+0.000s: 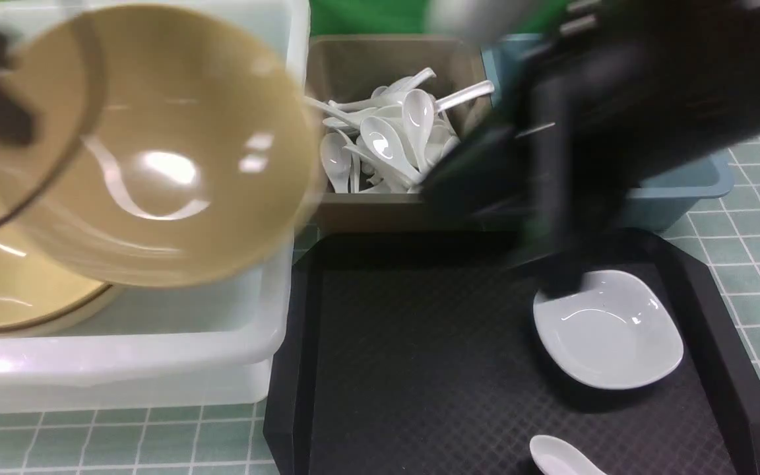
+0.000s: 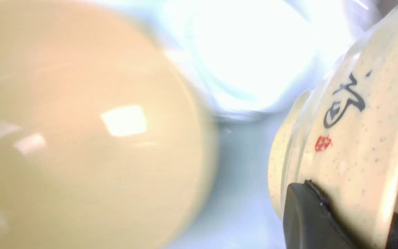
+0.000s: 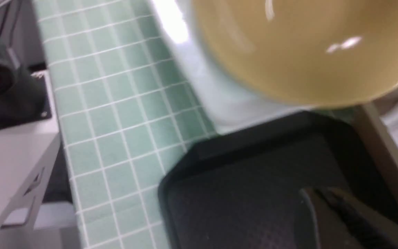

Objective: On blue table put chopsticks spoon bowls plates into blue grey white boxes.
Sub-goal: 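Place the tan bowl onto the bowl stack in the left bin with the left gripper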

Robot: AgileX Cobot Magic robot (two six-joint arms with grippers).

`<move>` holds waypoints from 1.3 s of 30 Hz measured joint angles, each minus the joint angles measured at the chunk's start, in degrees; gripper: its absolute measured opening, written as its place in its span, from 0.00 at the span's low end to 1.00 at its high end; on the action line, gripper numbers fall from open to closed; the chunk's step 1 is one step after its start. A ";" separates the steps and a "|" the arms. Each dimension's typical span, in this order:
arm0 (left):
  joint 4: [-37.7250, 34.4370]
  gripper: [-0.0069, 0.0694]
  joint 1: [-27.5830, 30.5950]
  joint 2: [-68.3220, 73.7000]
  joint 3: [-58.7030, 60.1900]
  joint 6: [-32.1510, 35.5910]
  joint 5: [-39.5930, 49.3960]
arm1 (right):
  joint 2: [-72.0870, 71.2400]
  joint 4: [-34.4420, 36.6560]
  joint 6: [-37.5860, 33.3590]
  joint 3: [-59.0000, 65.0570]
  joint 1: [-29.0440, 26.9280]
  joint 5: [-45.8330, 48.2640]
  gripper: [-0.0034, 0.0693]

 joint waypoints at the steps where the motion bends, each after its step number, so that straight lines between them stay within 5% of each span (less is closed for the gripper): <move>1: -1.36 0.10 5.37 -0.87 2.62 0.01 -1.98 | 3.00 -1.83 -0.17 -2.44 2.32 -0.29 0.10; 9: -5.22 0.10 19.24 0.24 7.76 2.93 -9.92 | 13.76 -4.01 -0.36 -12.51 6.18 1.16 0.11; 23: -2.71 0.17 19.79 13.51 8.19 3.11 -13.46 | 14.13 -4.28 -3.00 -13.70 6.25 1.42 0.11; 29: -2.87 0.39 19.79 15.63 8.19 3.09 -13.69 | 14.13 -4.36 -3.36 -13.70 6.25 1.37 0.11; 35: 0.62 0.73 19.67 15.41 8.15 1.98 -12.31 | 14.13 -4.61 -3.48 -13.70 6.25 1.49 0.11; 39: 2.24 0.84 19.67 13.58 7.26 -0.13 -10.95 | 14.13 -8.41 -2.57 -13.70 6.25 3.48 0.11</move>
